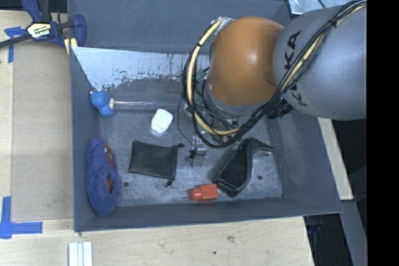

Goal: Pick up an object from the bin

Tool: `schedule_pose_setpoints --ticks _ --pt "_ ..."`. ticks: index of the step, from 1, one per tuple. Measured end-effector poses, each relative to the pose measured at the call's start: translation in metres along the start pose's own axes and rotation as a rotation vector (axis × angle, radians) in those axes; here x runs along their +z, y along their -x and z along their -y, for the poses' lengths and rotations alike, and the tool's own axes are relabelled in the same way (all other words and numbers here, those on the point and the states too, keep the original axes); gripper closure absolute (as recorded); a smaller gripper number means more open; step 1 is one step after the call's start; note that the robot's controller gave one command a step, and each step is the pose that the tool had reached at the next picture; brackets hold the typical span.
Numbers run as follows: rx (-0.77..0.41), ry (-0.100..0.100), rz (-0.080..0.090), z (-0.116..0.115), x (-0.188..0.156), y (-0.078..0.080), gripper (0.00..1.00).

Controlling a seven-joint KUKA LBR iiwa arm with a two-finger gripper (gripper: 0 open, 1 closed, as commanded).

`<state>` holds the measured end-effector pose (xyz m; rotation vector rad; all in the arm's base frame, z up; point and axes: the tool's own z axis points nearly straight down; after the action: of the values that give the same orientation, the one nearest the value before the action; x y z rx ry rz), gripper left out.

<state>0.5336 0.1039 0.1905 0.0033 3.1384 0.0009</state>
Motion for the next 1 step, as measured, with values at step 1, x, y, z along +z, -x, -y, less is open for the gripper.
schedule_pose_setpoints --ticks 1 --pt "-0.054 0.001 -0.002 -0.0351 0.1234 0.0156 0.00"
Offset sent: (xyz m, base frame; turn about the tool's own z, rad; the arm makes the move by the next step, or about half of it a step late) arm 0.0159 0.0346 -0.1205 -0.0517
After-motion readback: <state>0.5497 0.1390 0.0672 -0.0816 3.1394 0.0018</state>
